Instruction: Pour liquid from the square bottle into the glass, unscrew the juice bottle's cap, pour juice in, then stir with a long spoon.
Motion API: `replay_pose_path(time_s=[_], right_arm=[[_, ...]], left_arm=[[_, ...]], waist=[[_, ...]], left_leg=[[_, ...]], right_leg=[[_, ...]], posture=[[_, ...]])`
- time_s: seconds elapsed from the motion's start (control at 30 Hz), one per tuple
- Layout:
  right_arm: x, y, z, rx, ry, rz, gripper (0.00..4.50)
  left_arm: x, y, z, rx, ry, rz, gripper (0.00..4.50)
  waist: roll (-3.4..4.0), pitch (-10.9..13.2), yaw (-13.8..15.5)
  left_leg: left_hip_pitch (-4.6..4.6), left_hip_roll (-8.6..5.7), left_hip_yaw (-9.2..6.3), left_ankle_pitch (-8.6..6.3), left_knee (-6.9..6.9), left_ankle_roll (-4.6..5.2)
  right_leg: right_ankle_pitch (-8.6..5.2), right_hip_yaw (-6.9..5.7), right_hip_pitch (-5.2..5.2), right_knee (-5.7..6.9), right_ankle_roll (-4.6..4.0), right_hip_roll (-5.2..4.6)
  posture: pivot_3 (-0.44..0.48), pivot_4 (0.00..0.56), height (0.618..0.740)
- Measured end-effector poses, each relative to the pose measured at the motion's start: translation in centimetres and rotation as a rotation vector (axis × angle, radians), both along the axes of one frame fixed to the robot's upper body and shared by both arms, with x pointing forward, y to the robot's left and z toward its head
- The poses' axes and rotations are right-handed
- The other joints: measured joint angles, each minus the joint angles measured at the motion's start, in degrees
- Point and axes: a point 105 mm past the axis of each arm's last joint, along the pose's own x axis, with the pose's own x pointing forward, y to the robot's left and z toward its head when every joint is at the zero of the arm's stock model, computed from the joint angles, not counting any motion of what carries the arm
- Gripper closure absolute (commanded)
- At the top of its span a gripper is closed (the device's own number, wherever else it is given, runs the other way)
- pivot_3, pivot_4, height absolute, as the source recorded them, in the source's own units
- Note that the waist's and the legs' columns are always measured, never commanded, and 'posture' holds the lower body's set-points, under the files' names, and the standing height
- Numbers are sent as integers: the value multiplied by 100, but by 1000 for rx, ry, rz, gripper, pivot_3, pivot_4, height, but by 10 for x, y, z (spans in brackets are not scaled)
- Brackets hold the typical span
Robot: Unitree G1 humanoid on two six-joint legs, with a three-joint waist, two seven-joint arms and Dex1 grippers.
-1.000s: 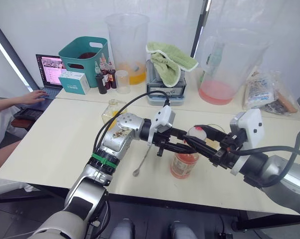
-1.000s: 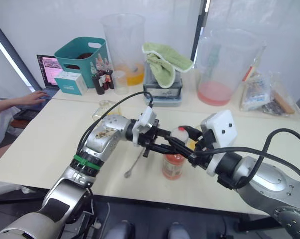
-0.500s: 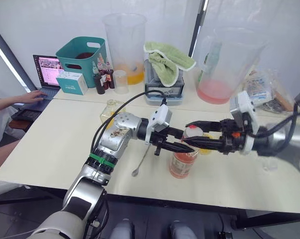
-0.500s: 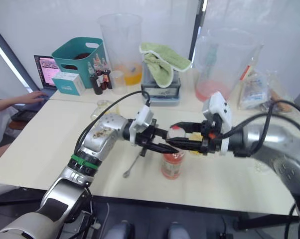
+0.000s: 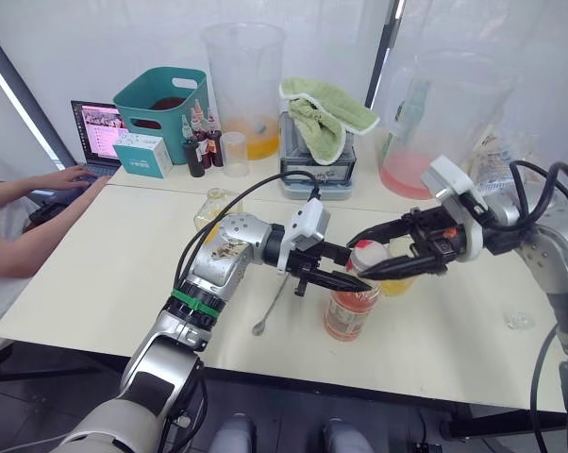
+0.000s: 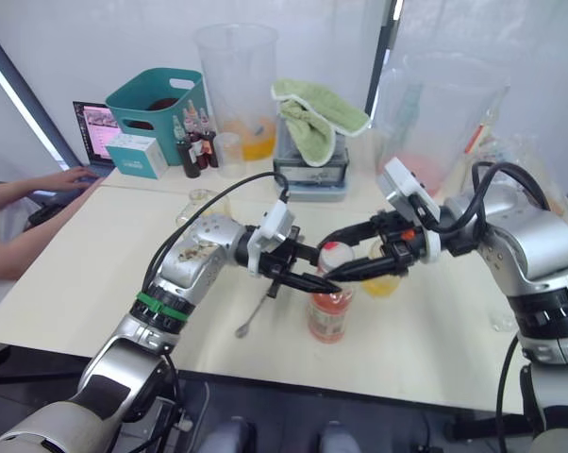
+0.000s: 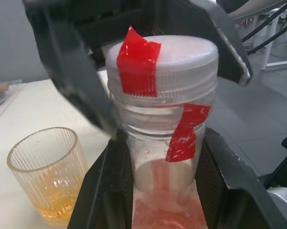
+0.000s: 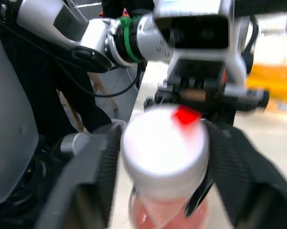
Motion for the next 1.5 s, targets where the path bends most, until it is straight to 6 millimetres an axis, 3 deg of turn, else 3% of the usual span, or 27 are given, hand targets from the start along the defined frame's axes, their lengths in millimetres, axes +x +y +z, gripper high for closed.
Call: replay_pose_path(time_s=[0.07,0.2,0.4,0.67,0.9,1.2,1.5], right_arm=[[-2,-1,8,39,-33,-60,60],[-14,-6,28,139,-146,-216,60],[-38,5,14,188,-156,-375,60],[-35,5,-4,184,-220,-743,60],[-38,13,-9,217,-176,-807,60],[-36,18,-7,229,-167,-822,2754],[-31,19,-4,190,-141,-711,2761]], left_arm=[[0,0,0,2,-2,1,3182],[-1,-1,-1,0,-4,2,3182],[-3,-1,-1,-3,-11,9,3182],[-3,-1,-1,-3,-9,12,3182],[-2,-1,-1,-2,-6,12,3182],[1,0,-1,-1,4,18,3182],[4,2,-1,-6,9,30,3182]], waist=[[0,0,-11],[1,-1,-1],[1,-1,-2],[0,-1,-8],[0,-1,-12],[0,-1,-18],[0,-1,-28]], left_leg=[[3,2,1,0,0,0],[4,2,-4,0,-1,0],[0,0,-4,0,2,0],[0,1,-2,1,3,0],[0,1,-1,1,3,0],[0,2,0,1,3,0],[1,3,3,1,5,1]], right_leg=[[0,0,-1,3,0,0],[0,-5,3,6,0,1],[0,-3,4,5,0,0],[-1,-2,7,-1,1,2],[-1,0,7,-3,1,3],[-1,0,7,-4,1,3],[-1,0,8,-9,0,4]], posture=[[0,150,740],[0,150,740],[0,150,740],[0,150,740],[0,150,740],[0,150,740],[0,150,740]])
